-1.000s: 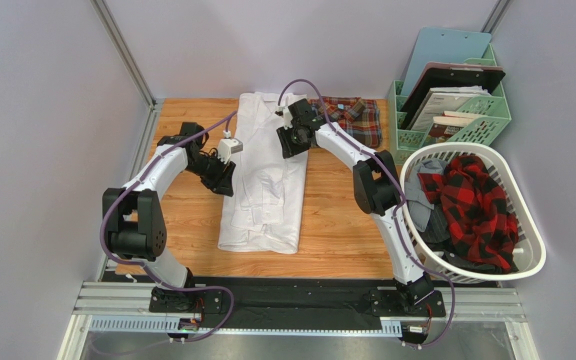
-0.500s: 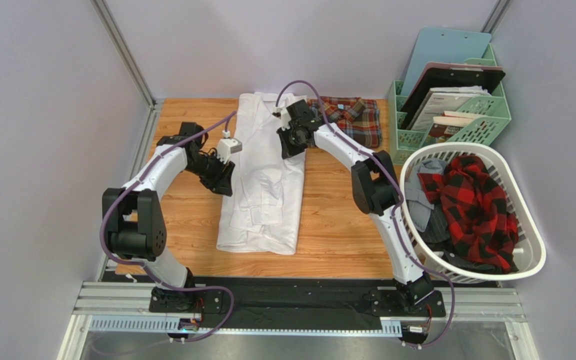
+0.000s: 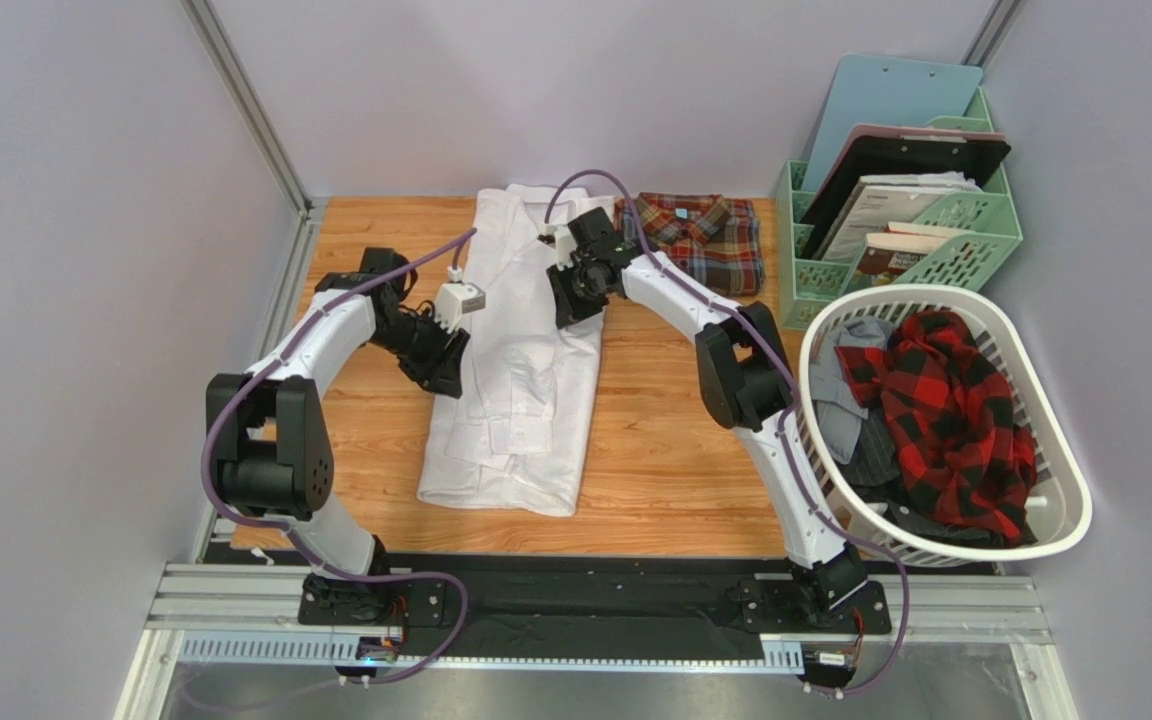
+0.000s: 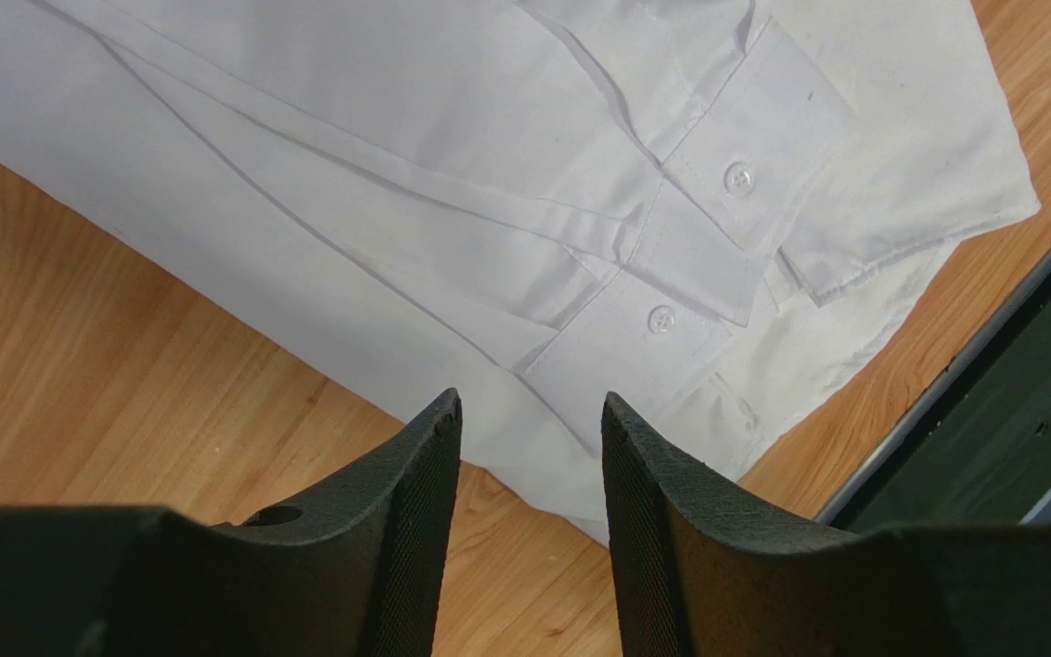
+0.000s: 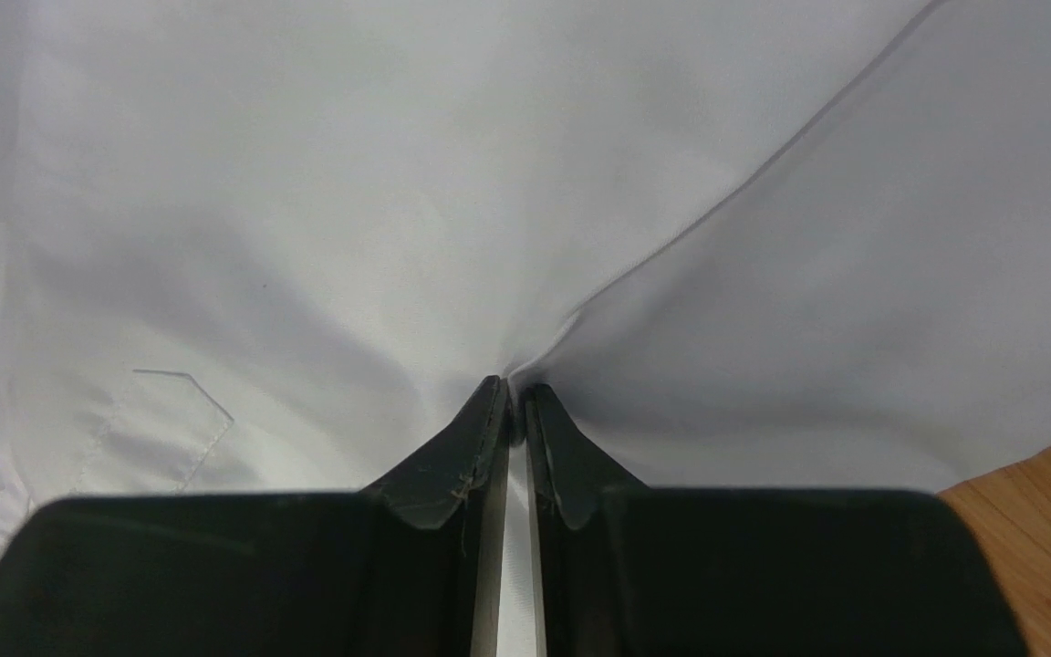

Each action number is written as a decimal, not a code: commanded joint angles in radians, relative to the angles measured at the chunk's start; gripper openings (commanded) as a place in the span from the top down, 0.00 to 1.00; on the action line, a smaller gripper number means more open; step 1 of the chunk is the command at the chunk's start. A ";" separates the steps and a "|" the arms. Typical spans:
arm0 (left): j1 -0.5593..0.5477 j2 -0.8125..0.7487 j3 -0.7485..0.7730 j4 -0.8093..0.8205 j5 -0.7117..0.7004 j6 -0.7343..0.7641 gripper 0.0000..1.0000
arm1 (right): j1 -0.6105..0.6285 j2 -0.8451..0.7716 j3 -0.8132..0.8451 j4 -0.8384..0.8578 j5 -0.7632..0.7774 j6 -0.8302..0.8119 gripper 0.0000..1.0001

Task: Fold and stack the long sleeve shirts
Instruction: Fold the shirt

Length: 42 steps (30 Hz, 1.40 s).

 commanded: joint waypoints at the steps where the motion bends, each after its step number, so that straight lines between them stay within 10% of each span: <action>1: 0.006 0.001 -0.030 -0.043 -0.012 0.123 0.51 | 0.000 0.020 0.008 0.014 -0.044 -0.015 0.86; 4: -0.002 -0.010 -0.044 -0.049 -0.043 0.172 0.52 | 0.000 0.024 0.021 0.011 -0.096 -0.053 0.88; 14: -0.030 0.107 -0.046 -0.064 -0.176 0.253 0.57 | -0.020 -0.167 -0.013 -0.159 -0.206 -0.173 0.43; 34: -0.329 0.231 0.002 -0.159 -0.311 0.109 0.78 | -0.060 -0.238 -0.277 -0.233 -0.176 -0.179 0.71; 42: -0.292 0.086 0.033 -0.115 -0.121 0.052 0.62 | -0.106 -0.308 -0.239 -0.231 -0.257 -0.215 0.67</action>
